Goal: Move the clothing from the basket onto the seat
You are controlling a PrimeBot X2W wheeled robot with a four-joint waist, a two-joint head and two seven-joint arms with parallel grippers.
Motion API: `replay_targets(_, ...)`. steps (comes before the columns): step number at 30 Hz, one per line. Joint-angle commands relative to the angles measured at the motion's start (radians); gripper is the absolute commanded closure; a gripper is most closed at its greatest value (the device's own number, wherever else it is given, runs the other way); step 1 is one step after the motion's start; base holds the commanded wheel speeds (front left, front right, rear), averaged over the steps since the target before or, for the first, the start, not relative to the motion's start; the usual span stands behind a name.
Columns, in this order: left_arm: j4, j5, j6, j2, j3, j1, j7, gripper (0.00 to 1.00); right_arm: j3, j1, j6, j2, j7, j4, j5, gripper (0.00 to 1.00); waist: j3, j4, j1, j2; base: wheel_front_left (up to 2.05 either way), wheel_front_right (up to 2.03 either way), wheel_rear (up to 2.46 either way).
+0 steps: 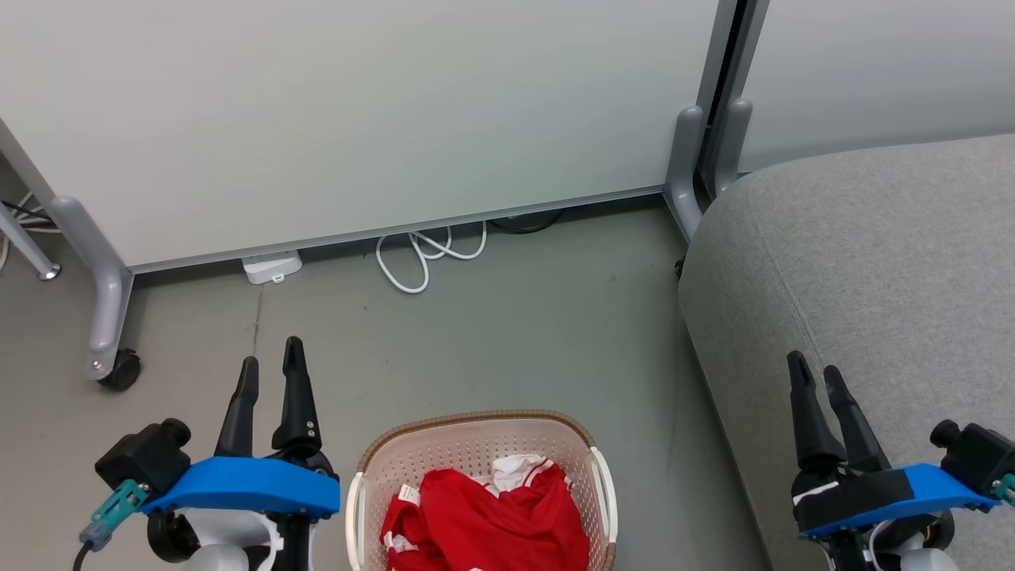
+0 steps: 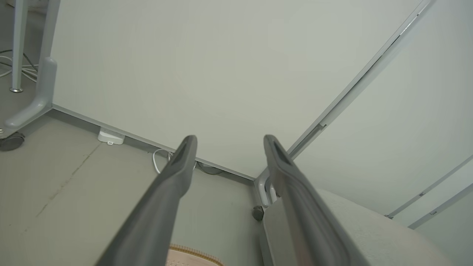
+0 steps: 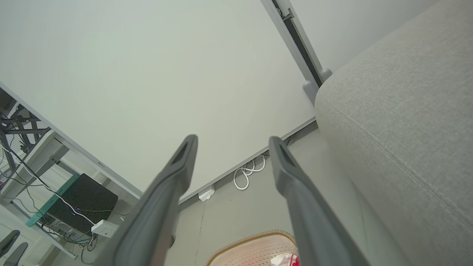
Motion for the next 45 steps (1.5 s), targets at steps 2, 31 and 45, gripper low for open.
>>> replay_targets(2, -0.011, 0.056, 0.003, 0.007, -0.011, -0.027, -0.015, 0.00, 0.005, -0.021, 0.002, -0.006, -0.015, -0.008, -0.050, 0.00, 0.000, 0.000, 0.0000, -0.0001, 0.00, 0.00, 0.00)
replay_targets(31, 0.005, 0.358, 0.014, 0.008, -0.065, -0.033, -0.089, 0.00, 0.041, -0.022, 0.002, -0.006, -0.089, -0.019, -0.335, 0.00, 0.009, 0.008, 0.0000, -0.0001, 0.00, 0.00, 0.00)
replay_targets(45, 0.004, 0.462, 0.017, 0.008, -0.084, -0.036, -0.117, 0.00, 0.054, -0.019, 0.002, -0.006, -0.118, -0.028, -0.445, 0.00, 0.014, 0.010, 0.0000, -0.0001, 0.00, 0.00, 0.00)
